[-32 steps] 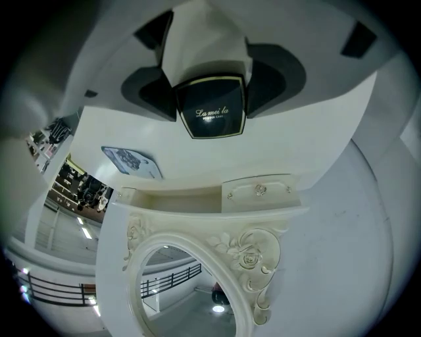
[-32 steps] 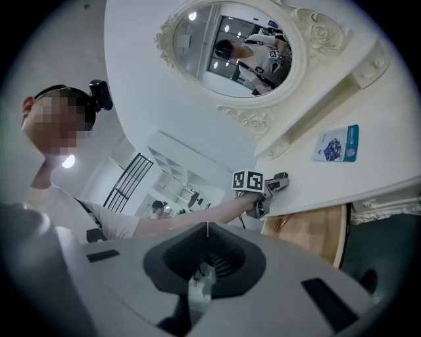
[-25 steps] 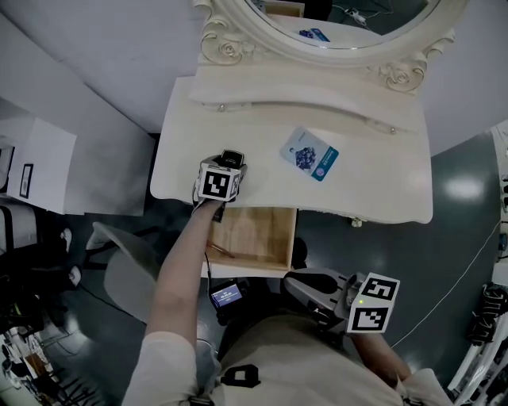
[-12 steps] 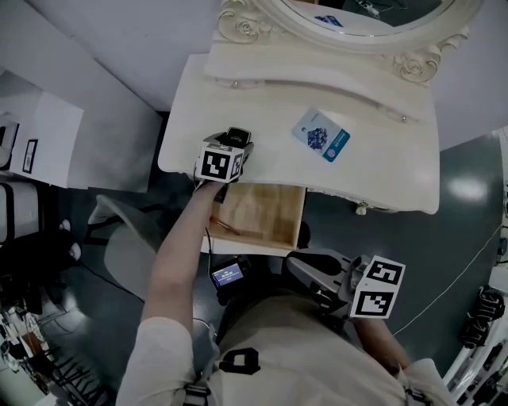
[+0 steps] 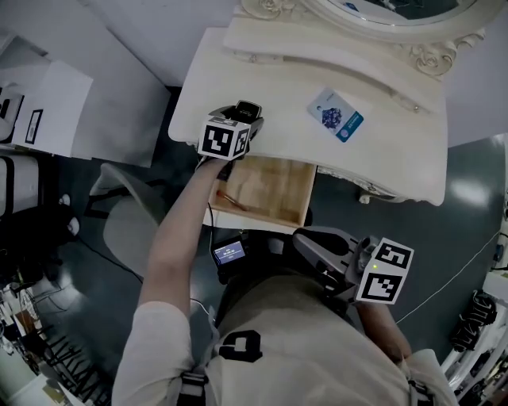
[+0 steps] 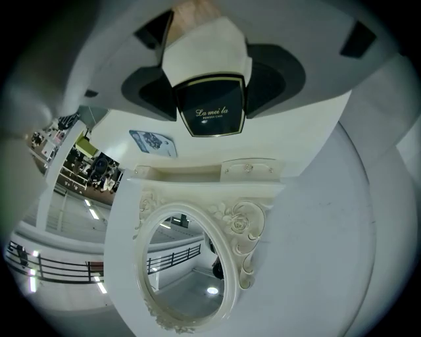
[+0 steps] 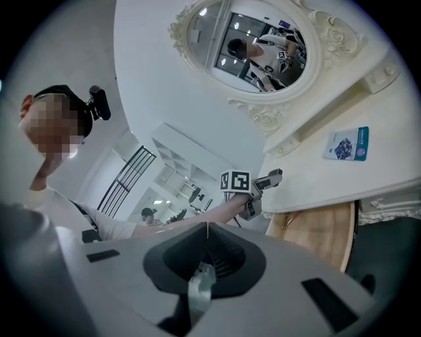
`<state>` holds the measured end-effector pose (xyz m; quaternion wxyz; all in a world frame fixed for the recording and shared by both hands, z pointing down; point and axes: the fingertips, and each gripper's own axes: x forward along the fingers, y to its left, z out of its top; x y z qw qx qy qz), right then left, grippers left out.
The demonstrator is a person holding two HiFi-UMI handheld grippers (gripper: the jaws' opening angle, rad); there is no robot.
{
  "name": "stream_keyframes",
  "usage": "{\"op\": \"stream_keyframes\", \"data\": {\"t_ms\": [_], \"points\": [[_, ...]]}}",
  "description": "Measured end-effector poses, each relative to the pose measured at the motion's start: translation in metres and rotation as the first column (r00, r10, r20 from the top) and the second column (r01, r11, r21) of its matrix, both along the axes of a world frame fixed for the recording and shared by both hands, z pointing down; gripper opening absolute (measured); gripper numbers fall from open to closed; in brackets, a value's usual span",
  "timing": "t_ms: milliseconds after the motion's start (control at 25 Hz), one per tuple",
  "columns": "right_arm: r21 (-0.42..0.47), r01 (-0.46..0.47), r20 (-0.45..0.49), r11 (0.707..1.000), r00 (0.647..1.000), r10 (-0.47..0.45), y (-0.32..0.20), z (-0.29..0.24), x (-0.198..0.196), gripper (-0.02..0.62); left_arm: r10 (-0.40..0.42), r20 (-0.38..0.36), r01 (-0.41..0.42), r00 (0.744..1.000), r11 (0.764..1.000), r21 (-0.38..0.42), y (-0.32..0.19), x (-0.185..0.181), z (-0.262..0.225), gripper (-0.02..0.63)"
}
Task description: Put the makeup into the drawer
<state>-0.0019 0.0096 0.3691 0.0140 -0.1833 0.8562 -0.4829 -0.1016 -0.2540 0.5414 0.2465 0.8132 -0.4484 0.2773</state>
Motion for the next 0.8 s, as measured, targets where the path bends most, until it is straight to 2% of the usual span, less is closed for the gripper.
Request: {"op": "stream_keyframes", "data": {"t_ms": [240,800], "points": [[0.016,0.025,-0.006,1.0,1.0,-0.025,0.006,-0.003,-0.014,0.028,-0.028,-0.097,0.031,0.995,0.999,0.033,0.018,-0.01,-0.023,0.37],[0.062,0.036,-0.038,0.997,0.999,-0.034,0.024,-0.02,-0.05,0.028,0.003,-0.195,0.015,0.981,0.995,0.094,0.062,-0.038,-0.067,0.371]]}}
